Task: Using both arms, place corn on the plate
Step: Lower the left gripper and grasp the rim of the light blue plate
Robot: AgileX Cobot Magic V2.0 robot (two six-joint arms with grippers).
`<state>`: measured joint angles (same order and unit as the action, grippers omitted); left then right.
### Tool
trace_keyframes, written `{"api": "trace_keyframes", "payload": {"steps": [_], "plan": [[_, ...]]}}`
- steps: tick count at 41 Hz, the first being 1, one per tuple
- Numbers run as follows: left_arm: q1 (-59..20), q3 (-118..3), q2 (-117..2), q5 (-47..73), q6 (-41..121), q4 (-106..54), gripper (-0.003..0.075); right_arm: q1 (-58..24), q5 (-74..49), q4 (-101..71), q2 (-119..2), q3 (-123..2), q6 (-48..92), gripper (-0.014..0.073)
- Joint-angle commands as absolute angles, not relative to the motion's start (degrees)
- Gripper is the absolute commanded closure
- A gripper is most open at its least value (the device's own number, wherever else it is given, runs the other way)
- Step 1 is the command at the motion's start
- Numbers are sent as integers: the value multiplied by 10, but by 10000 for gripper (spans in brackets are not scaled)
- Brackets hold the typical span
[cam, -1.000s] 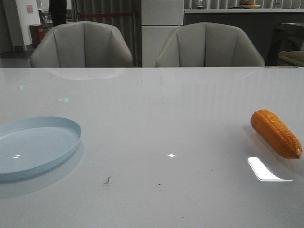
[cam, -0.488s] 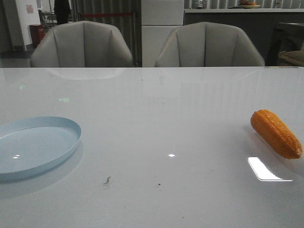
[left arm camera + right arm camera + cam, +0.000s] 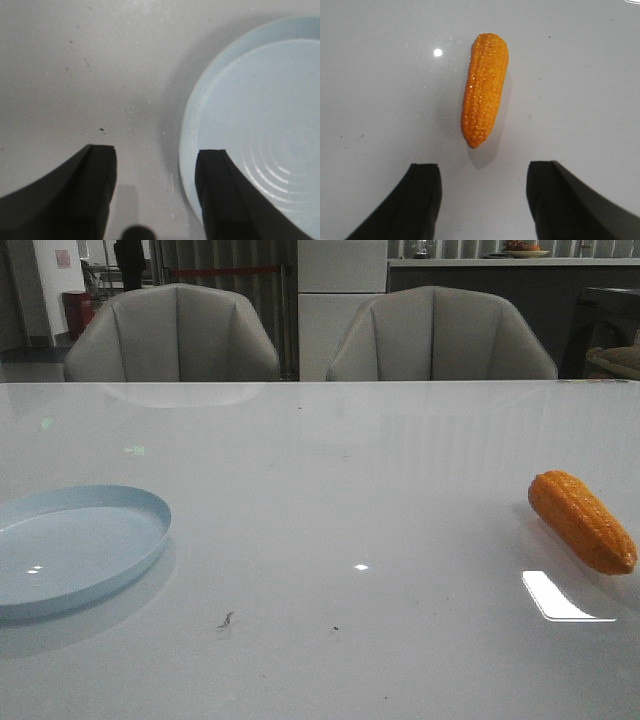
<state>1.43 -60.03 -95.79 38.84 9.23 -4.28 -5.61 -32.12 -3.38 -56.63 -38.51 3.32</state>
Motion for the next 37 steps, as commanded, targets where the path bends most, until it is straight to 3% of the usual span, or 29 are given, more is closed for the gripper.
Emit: {"api": "trace_keyframes", "payload": {"steps": [1,20,29,37], "plan": [[12,-618,-960,387,113,-50,297,-56,-283,-29,-561,-405,32,105],[10,-619,-996,354,153,-67,302,-56,-274,-29,-561,-405,32,105],[10,-619,-996,350,153,-78,396,-56,-274,-29,-561,-405,32,105],[10,-619,-1007,361,153,-87,404,-56,-274,-29,-561,-405,32,105]]}}
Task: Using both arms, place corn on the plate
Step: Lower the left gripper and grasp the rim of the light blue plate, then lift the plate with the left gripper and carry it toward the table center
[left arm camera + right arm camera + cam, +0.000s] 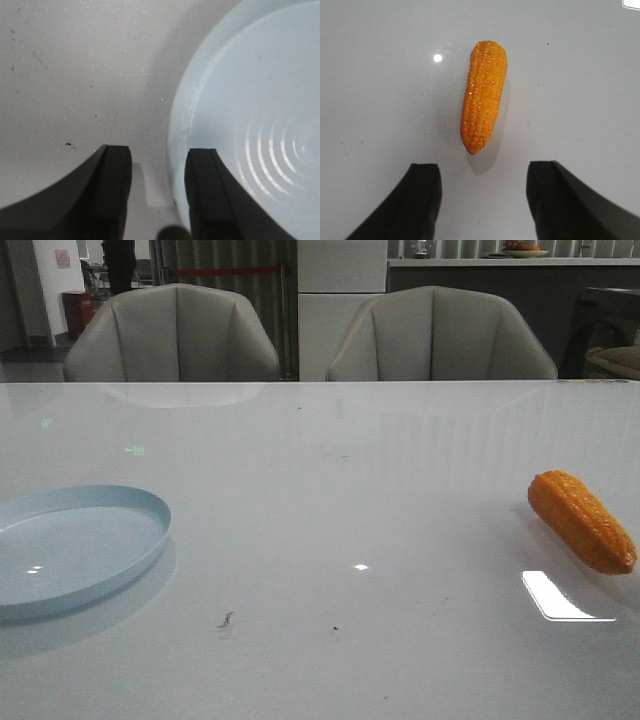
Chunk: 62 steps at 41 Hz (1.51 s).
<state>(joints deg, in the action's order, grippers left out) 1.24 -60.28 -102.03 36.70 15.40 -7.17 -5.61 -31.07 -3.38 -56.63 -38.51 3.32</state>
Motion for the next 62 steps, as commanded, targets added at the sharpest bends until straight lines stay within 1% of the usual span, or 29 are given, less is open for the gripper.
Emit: {"api": "trace_keyframes", "payload": {"steps": [1,10,13,14,16,19,20,22,33,44,55,62], "plan": [[10,-619,-1013,365,153,-88,404,-56,-274,-29,-561,-405,32,105],[10,-619,-1037,379,153,-102,405,-56,-275,-29,-561,-405,32,105],[10,-619,-1037,375,153,-102,426,-56,-275,-29,-561,-405,32,105],[10,-619,-1037,375,153,-102,444,-56,-275,-29,-561,-405,32,105],[10,-619,-1037,375,153,-102,503,-56,-275,-29,-561,-405,32,105],[10,-619,-1037,375,153,-102,621,-56,-275,-29,-561,-405,32,105],[10,-619,-1037,375,153,-102,643,-56,-275,-29,-561,-405,32,105],[10,-619,-1037,375,153,-102,617,-56,-275,-29,-561,-405,32,105],[10,-638,-1035,391,153,-102,631,-56,-275,-29,-561,-405,32,105],[10,-737,-1034,467,153,-129,631,-56,-275,-29,-561,-405,32,105],[10,-836,-1034,533,165,-222,631,-56,-275,-29,-561,-405,32,105],[-10,-870,-1034,556,178,-271,631,-56,-275,-29,-561,-405,32,105]]}}
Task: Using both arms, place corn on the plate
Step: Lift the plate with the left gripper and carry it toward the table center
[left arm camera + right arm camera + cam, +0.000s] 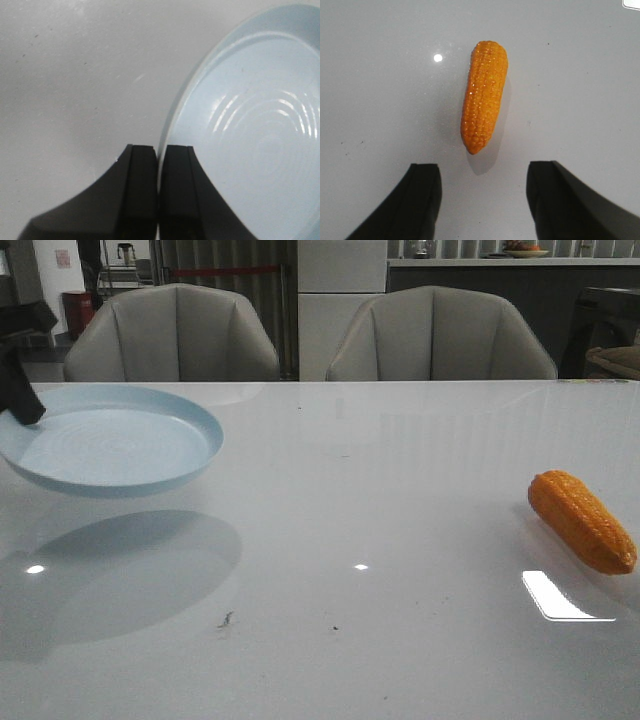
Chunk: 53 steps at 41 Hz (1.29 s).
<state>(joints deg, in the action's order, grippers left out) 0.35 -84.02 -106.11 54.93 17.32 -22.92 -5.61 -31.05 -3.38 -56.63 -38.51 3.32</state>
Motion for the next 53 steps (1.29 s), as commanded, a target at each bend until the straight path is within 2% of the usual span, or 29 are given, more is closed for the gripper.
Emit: {"api": "trace_keyframes", "payload": {"steps": [1,23,35,53], "plan": [[-15,-872,-1034,557,178,-274,631,-56,-275,-29,-561,-405,32,105],[-191,-873,-1040,493,182,-282,631,-56,-275,-29,-561,-405,32,105],[-207,-872,-1095,528,183,-296,631,-56,-275,-29,-561,-405,32,105],[-221,-872,-1158,507,183,-289,631,-56,-275,-29,-561,-405,32,105]]}}
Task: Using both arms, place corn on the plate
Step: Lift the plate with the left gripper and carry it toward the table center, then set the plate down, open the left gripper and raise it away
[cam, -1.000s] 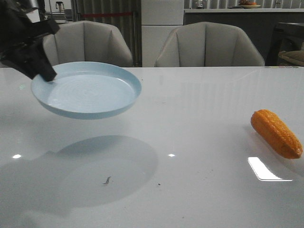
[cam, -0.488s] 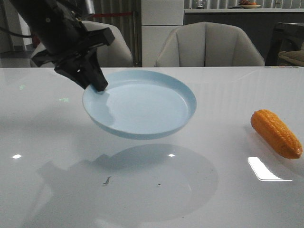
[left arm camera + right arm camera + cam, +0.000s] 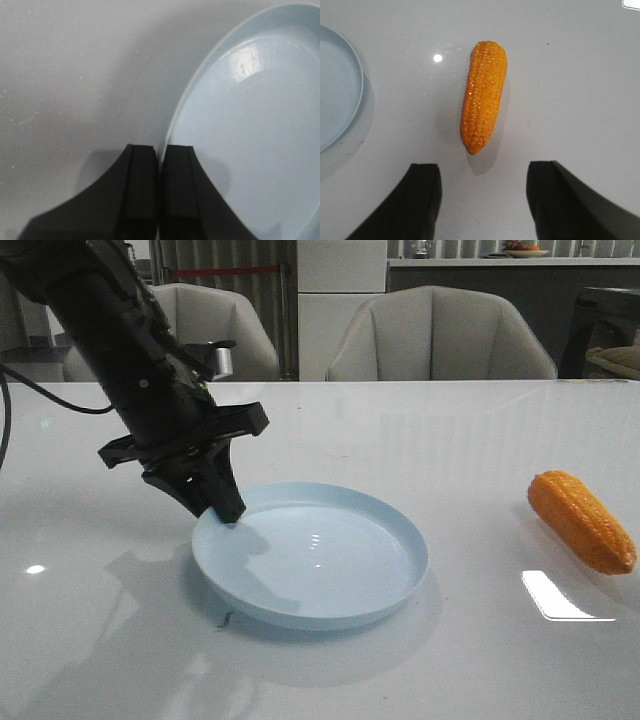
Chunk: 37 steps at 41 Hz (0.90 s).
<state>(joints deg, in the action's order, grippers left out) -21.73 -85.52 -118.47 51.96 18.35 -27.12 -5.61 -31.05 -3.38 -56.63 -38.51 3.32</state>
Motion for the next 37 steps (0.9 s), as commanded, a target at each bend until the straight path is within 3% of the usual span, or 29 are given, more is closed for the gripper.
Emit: {"api": "trace_keyframes", "payload": {"steps": [1,7,14,17,26,37], "plan": [[-221,-872,-1159,504,183,-288,631,-56,-275,-29,-561,-405,32,105],[-221,-872,-1163,502,183,-288,566,-56,-275,-29,-561,-405,32,105],[-221,-872,-1163,500,183,-288,371,-56,-275,-29,-561,-405,32,105],[-221,-872,-1163,498,183,-286,323,-56,-275,-29,-561,-405,32,105],[-213,-910,-1163,540,183,-279,320,-56,-275,-29,-561,-405,32,105],[-175,-1062,-1161,679,183,-213,319,-56,-275,-29,-561,-405,32,105]]}}
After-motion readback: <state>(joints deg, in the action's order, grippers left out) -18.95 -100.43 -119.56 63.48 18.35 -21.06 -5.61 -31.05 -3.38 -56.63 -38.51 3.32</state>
